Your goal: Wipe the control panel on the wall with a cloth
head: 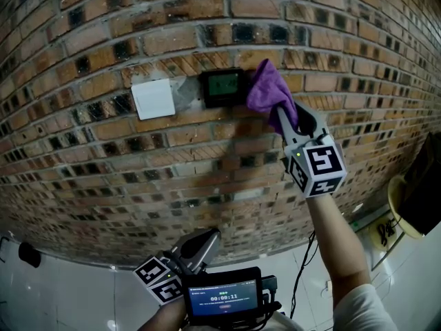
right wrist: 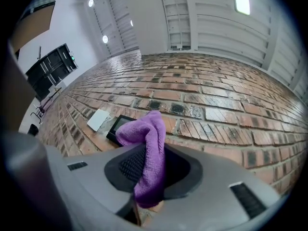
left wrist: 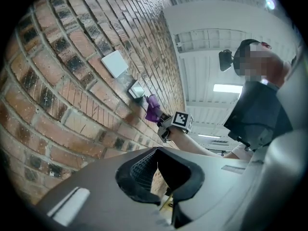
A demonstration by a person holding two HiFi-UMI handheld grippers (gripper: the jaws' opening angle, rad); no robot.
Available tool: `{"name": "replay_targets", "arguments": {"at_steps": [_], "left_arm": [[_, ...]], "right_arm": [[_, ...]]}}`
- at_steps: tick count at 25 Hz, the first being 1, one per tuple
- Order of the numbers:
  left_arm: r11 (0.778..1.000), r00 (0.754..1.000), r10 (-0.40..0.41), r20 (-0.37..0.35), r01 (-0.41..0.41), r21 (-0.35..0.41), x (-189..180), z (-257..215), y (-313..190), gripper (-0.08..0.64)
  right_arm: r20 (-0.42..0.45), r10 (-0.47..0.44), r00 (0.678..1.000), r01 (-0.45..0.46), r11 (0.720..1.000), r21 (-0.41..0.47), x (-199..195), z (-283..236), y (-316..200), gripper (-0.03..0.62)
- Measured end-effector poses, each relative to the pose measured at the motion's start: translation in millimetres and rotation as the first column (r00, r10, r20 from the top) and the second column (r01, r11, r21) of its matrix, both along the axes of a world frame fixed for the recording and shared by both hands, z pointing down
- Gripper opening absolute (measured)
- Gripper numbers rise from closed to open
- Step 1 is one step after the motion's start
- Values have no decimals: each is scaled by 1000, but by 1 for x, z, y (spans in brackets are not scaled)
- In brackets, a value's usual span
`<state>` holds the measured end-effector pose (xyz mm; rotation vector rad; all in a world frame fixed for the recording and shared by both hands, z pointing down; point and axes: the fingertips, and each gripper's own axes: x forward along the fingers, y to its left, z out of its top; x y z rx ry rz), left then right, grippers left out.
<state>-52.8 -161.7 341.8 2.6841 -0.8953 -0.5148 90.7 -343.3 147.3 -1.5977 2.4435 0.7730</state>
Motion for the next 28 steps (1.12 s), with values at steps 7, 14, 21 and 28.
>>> {"name": "replay_targets", "arguments": {"at_steps": [7,14,21,28], "left_arm": [[1000,1000,3,3,-3,-9,1,2,0,-12],[1000,1000,11,2,-11,-19,4,5,1,-12],[1000,1000,12,-4,-12,-25,4,7,0,-12],[999,1000,5,-8,-5,-32,0,10,-2,-12]], "right_arm": [[6,-2,1000,2,1000,-6,11,0,17,98],[-39,-13,999,14,1000,16,9,5,41,98],[-65,-31,997,31,999,9,6,16,56,98],[-40,-41,998,40,999,-25,9,33,71,98]]}}
